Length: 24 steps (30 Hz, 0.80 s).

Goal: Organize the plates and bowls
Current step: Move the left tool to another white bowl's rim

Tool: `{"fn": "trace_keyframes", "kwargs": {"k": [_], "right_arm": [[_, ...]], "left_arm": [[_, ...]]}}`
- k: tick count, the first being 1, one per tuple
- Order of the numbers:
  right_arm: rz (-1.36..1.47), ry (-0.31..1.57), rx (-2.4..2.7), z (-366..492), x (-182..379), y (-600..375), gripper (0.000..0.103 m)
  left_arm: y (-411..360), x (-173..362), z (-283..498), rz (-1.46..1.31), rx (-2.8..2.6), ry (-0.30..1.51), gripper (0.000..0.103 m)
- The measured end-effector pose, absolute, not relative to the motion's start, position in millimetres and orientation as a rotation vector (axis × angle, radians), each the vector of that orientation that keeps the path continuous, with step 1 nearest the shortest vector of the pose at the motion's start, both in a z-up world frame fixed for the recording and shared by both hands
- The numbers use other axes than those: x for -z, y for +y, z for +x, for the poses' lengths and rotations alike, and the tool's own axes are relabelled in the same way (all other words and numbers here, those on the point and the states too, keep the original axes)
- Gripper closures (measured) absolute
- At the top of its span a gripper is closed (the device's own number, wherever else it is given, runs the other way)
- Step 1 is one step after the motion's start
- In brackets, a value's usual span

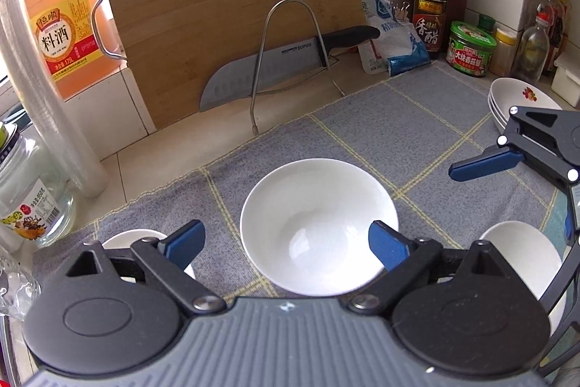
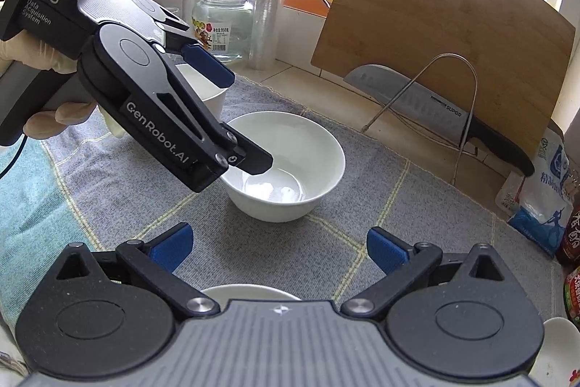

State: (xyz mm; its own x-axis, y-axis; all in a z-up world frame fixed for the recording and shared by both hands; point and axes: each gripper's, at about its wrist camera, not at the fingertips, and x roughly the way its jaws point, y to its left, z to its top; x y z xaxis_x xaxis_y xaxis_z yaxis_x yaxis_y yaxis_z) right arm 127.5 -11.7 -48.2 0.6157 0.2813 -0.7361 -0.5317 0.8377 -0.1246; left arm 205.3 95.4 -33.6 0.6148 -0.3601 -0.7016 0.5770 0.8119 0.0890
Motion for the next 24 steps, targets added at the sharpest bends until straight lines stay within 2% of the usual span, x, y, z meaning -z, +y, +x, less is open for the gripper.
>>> {"fn": "trace_keyframes", "kwargs": {"k": [9,14,19,22,24], "right_arm": [[-0.342,0.802,-0.494,155.1,58.8,-2.2,0.0],[-0.345,0.808,-0.51,165.3,63.8,2.2,0.0],[-0.344,0.825,-0.52,172.2,68.0,3.9,0.0],[-0.358,0.826,-0.523,175.0,69.9,6.4,0.0],[-0.365,0.821,-0.518,176.3,70.2,7.4,0.003]], "left_arm": [[89.5,43.6,230.3,0.354,0.571,0.758,0.006],[90.8,47.4,238.9,0.344,0.596,0.78,0.01],[89.4,50.6,243.8,0.343,0.629,0.796,0.026],[89.7,52.4,246.9,0.333,0.638,0.804,0.029],[89.6,52.9,248.4,0.333,0.644,0.809,0.036]]}}
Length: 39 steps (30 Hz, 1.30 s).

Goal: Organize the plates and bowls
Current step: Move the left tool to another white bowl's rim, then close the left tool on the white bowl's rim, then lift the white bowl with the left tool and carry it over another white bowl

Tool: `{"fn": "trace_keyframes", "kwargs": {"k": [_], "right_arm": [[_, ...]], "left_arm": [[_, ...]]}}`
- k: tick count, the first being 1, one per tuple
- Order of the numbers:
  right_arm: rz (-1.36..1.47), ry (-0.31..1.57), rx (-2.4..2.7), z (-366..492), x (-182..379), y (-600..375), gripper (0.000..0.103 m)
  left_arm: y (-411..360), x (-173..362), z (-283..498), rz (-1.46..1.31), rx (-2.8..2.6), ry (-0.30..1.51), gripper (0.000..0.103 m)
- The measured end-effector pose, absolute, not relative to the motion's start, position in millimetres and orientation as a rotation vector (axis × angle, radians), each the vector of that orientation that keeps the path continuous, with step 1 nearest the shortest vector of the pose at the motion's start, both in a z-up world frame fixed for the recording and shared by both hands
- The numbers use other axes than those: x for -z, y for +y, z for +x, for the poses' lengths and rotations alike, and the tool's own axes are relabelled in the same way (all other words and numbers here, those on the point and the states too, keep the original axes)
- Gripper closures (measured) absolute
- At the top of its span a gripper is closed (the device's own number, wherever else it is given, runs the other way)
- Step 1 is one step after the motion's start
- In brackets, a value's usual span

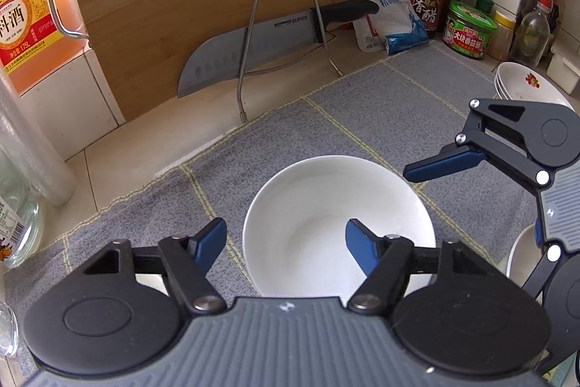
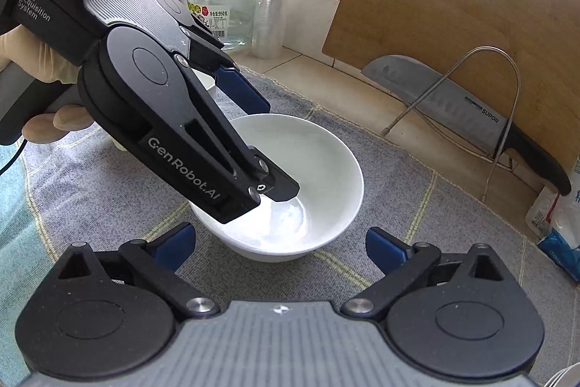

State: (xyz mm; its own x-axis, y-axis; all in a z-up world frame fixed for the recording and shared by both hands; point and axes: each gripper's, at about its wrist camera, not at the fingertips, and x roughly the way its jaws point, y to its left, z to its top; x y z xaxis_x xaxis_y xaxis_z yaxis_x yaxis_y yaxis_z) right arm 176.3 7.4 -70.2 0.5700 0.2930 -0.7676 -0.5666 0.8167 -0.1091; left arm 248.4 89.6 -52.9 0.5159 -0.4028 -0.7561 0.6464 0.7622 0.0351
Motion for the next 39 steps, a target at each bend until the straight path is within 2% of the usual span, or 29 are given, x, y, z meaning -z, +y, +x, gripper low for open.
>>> {"fn": "trace_keyframes", "kwargs": {"k": [2,7,12,25,36,37,39], "right_arm": [[-0.36,0.823,-0.519,178.7,69.9,7.2,0.008],[-0.359,0.817,-0.53,175.6,68.9,6.8,0.012],[-0.355,0.816,-0.542,177.0,68.4,7.7,0.016],[-0.348,0.814,-0.539,175.6,61.9,8.3,0.016],[-0.356,0.801,-0.527,153.1,37.9,4.4,0.016],[-0.353,0.797,-0.528,150.3,36.0,3.8,0.016],[-0.335,0.759,-0.541,143.4,29.8,1.7,0.024]], "left_arm": [[89.1,53.2,249.2,0.332,0.653,0.812,0.039],[87.8,53.3,249.2,0.334,0.675,0.816,0.045],[86.9,54.5,249.0,0.344,0.678,0.818,0.046],[87.6,48.9,244.4,0.361,0.685,0.811,0.046],[82.5,23.1,215.5,0.379,0.696,0.761,0.046],[81.6,20.2,212.5,0.377,0.711,0.757,0.051],[78.7,14.6,204.1,0.343,0.791,0.765,0.052]]}}
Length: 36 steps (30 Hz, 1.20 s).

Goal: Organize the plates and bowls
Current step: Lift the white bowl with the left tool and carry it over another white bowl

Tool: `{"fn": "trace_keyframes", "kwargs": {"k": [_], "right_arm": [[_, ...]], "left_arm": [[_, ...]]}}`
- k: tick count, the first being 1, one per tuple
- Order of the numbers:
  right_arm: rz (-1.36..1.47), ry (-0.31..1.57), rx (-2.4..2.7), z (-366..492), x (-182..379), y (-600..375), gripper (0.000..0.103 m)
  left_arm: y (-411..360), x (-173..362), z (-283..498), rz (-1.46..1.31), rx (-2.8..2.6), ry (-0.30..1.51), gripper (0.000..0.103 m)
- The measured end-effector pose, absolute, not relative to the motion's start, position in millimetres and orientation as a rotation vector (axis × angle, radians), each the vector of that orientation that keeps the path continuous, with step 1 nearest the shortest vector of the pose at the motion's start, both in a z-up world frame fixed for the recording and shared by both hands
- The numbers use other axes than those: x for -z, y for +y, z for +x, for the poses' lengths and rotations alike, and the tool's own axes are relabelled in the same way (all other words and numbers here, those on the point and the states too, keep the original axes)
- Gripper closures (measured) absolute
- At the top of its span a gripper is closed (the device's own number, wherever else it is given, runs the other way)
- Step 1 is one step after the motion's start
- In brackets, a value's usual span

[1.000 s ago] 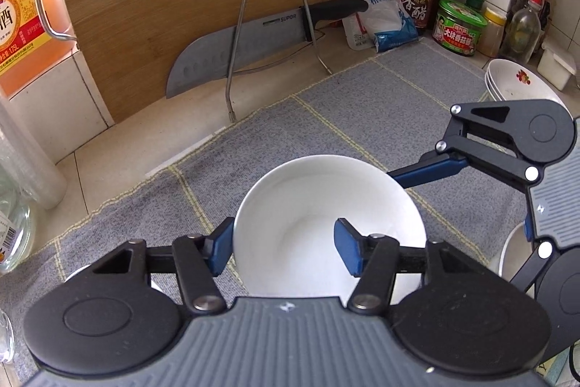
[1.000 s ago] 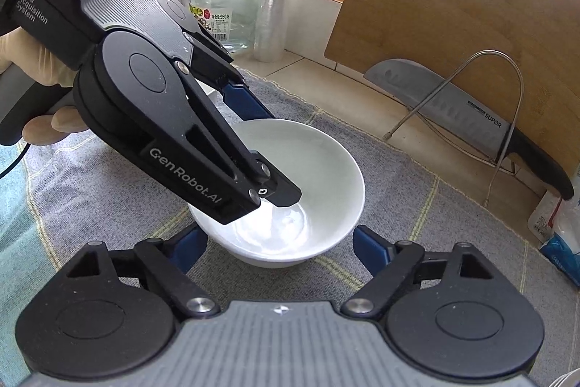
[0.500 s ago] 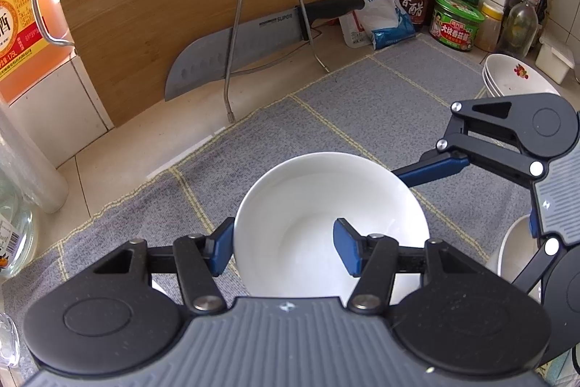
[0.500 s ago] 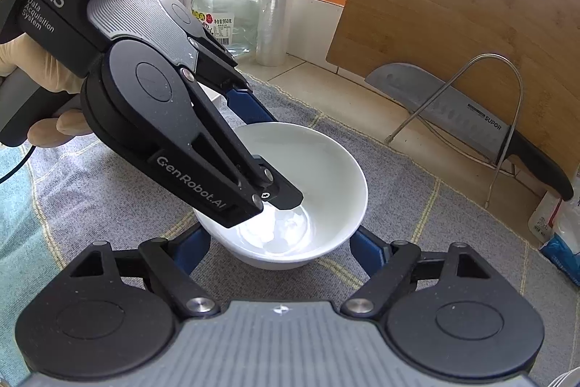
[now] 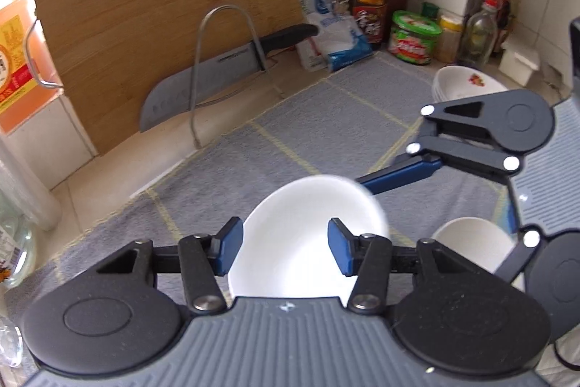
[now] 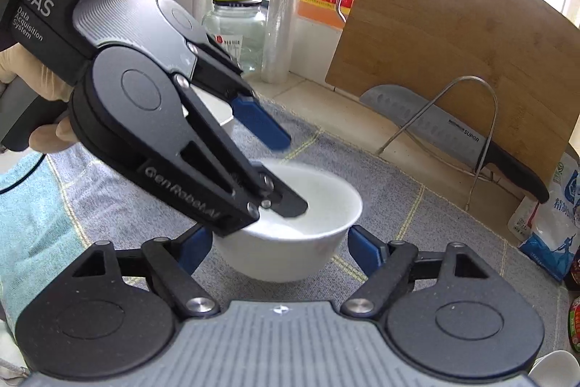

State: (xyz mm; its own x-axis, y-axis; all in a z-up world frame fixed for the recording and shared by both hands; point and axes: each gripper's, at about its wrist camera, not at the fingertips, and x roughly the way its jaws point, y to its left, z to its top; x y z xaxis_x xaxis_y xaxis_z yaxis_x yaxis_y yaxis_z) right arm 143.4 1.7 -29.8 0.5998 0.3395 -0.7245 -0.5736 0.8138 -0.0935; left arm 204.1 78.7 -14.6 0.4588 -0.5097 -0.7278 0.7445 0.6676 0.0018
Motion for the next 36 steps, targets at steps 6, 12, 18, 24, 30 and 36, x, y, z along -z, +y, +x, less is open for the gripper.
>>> {"fn": "trace_keyframes", "kwargs": {"k": [6,12,18,24,30,36], "right_arm": [[-0.315,0.766,-0.528,136.6,31.0,-6.2,0.022],[-0.298,0.794,-0.546,129.8,38.4,-7.9,0.02],[-0.329,0.812,-0.529,126.6,47.5,-10.3,0.004],[-0.306,0.846,-0.529,133.4,55.4,-12.1,0.002],[-0.314,0.864,-0.54,139.8,63.6,-7.4,0.004],[-0.315,0.86,-0.556,141.3,62.3,-5.9,0.007]], "left_arm": [[67.2,13.9,189.7,0.395,0.743,0.735,0.053],[81.5,16.1,198.3,0.364,0.707,0.771,0.05],[87.7,30.5,211.3,0.333,0.704,0.838,0.047],[80.6,45.1,218.2,0.364,0.731,0.897,0.046],[76.1,49.2,221.3,0.382,0.77,0.914,0.048],[74.8,50.2,225.0,0.38,0.803,0.928,0.054]]}}
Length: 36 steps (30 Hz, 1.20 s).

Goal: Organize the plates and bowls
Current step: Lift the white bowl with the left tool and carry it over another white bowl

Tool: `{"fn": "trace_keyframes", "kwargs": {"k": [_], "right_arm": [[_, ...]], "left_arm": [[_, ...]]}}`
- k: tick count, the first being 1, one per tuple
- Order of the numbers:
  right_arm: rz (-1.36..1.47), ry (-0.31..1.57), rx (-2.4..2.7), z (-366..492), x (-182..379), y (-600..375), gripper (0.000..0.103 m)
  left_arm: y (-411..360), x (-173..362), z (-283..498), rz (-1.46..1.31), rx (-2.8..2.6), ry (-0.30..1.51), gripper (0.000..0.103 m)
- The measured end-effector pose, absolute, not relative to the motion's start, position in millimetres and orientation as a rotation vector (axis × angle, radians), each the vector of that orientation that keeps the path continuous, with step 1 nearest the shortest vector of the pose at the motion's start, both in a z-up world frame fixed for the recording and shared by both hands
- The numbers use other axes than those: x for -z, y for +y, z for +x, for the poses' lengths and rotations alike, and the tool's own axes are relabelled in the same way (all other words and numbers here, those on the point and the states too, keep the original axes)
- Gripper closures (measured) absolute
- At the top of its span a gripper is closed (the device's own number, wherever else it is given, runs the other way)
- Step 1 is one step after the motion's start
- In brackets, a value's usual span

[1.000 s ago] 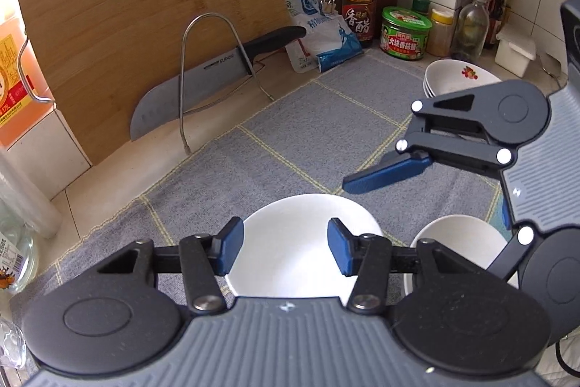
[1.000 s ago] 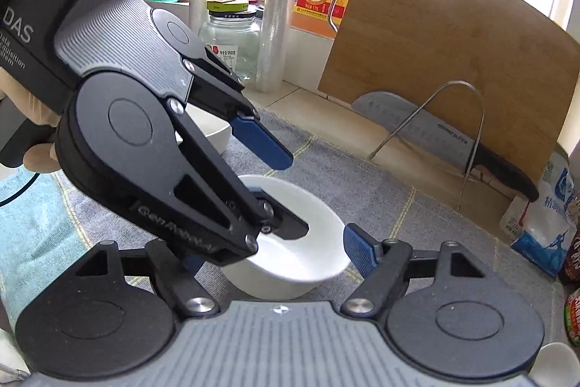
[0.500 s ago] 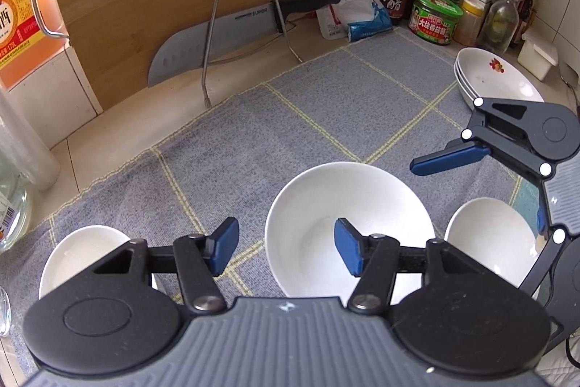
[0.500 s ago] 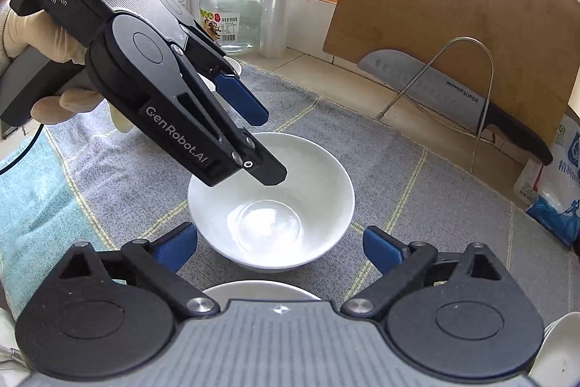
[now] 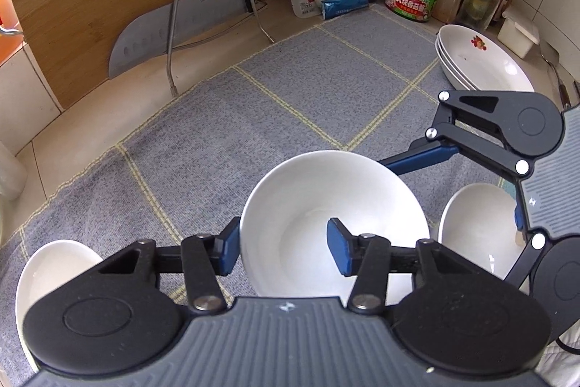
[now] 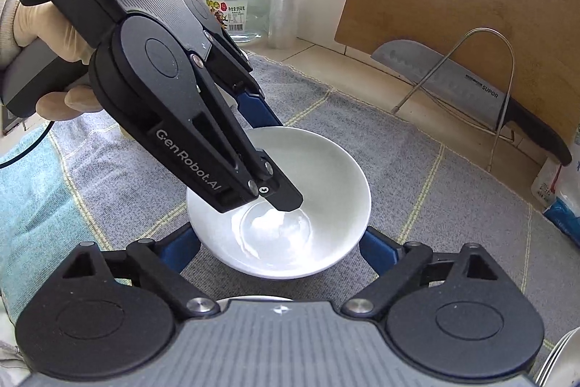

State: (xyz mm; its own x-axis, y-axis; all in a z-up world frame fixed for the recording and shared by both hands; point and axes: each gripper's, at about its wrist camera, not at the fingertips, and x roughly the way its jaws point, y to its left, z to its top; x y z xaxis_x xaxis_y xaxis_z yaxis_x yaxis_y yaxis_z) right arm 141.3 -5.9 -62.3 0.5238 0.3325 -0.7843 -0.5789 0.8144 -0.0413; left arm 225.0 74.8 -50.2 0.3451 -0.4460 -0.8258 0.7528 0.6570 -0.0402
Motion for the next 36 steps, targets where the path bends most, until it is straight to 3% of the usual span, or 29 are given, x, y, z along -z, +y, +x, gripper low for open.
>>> {"fn": "trace_keyframes", "kwargs": {"k": [36], "right_arm": [[-0.276,0.746,-0.488,76.6,6.0,-36.8,0.007]], "left_arm": [[45.3,-0.4,157.7,0.432,0.81,0.774,0.054]]}}
